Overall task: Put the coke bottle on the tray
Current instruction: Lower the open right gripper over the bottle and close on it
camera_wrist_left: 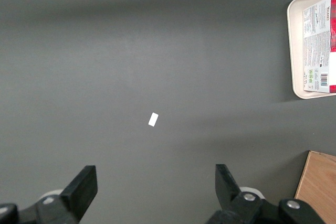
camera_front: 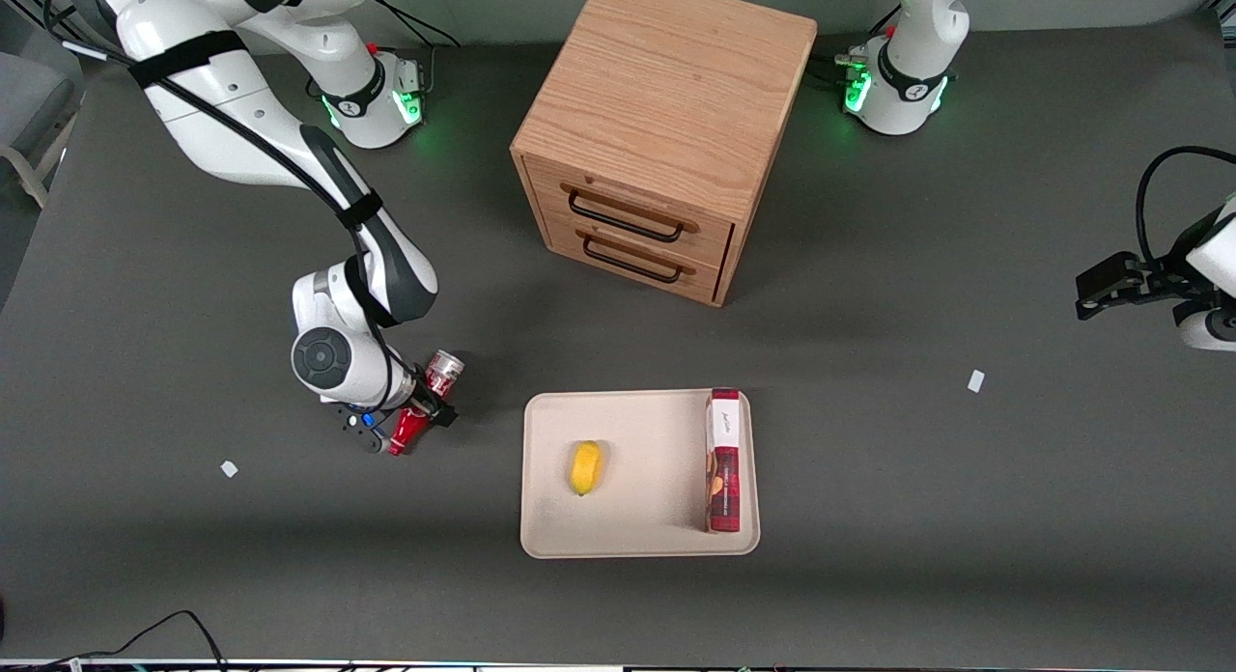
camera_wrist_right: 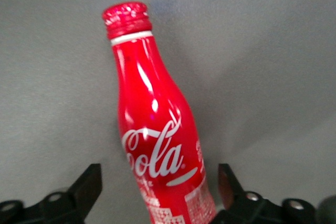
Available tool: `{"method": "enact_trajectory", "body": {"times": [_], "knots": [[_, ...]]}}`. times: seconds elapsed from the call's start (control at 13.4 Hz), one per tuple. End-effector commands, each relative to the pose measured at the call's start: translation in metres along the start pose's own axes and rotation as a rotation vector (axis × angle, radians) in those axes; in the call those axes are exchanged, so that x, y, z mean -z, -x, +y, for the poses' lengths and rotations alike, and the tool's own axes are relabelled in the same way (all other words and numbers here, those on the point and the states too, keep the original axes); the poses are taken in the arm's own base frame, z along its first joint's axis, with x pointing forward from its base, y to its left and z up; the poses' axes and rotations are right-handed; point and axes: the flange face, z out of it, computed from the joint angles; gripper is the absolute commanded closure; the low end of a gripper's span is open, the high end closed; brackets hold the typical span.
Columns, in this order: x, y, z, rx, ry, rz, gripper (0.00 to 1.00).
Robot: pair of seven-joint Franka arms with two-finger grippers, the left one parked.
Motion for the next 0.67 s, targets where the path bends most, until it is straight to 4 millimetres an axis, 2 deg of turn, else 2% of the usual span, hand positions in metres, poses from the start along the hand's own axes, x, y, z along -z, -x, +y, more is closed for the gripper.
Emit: {"method": "enact_trajectory", "body": {"times": [0.0, 0.22, 0.37, 0.52, 0.6], "knots": [[-0.003, 0.004, -0.001, 0.011, 0.004, 0.029, 1.00], [0.000, 0.005, -0.001, 0.018, 0.002, 0.032, 1.00], [0.013, 0.004, 0.000, 0.038, 0.001, 0.038, 1.00], [0.050, 0.004, 0.003, 0.089, 0.002, 0.052, 1.00], [0.080, 0.000, 0.009, 0.135, 0.002, 0.063, 1.00]]}}
